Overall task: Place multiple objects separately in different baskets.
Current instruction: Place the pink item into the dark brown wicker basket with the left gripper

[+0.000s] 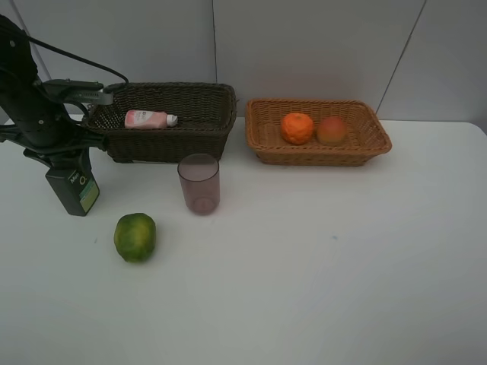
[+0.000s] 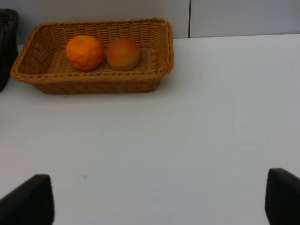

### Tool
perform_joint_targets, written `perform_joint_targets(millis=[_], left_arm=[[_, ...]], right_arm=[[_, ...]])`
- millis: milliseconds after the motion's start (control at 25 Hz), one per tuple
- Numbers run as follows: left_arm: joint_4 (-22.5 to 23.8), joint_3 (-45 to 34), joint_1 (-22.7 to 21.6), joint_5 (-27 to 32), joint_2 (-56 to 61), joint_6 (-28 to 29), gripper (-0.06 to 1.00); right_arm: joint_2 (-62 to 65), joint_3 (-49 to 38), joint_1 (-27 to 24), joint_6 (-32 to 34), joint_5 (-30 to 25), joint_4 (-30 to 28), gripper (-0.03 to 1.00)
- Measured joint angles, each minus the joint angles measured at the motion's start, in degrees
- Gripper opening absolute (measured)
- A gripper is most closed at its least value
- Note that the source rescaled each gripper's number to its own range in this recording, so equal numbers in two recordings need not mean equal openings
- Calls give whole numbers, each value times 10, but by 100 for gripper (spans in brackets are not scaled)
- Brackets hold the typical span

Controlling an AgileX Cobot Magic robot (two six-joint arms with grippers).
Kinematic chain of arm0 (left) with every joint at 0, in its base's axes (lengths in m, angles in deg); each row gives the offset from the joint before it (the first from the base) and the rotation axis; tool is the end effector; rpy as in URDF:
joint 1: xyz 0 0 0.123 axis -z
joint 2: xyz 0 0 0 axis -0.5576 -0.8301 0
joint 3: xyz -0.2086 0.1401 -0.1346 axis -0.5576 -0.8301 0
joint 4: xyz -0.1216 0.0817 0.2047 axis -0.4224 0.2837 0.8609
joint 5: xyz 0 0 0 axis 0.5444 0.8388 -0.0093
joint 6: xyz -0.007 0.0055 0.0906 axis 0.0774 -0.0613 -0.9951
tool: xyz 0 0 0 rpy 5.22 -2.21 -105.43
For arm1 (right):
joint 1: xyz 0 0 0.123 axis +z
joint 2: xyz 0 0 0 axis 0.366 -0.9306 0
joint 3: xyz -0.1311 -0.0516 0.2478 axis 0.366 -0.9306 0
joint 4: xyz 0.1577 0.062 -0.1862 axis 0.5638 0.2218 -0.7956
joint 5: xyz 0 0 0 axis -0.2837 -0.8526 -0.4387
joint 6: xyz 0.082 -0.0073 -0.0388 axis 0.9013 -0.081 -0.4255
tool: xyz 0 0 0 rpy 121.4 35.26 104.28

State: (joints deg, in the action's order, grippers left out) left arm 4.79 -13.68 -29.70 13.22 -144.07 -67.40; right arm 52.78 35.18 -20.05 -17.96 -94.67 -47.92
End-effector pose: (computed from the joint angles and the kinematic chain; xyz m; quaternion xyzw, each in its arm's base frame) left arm 0.3602 -0.0207 0.1576 0.0290 0.9907 0.0260 0.1300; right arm -0.0082 -0.0024 0.2843 0.0153 0.8450 0.0093 0.5345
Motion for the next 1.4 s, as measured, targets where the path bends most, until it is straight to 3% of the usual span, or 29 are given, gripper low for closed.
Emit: perform_joint_targets(millis=[600, 880, 1080, 1240, 1400], left_arm=[[-7, 7, 0, 17, 19, 6, 46], [-46, 75, 2, 77, 88, 33, 46], [-52, 123, 31, 91, 110, 34, 46], [-51, 157, 65, 73, 110, 34, 46], [-51, 171, 94, 8, 110, 34, 46]], right_arm=[[0, 0, 0, 0, 0, 0, 96], [0, 0, 0, 0, 0, 0, 96], [0, 0, 0, 0, 0, 0, 96], [0, 0, 0, 0, 0, 0, 96], [0, 0, 0, 0, 0, 0, 96]])
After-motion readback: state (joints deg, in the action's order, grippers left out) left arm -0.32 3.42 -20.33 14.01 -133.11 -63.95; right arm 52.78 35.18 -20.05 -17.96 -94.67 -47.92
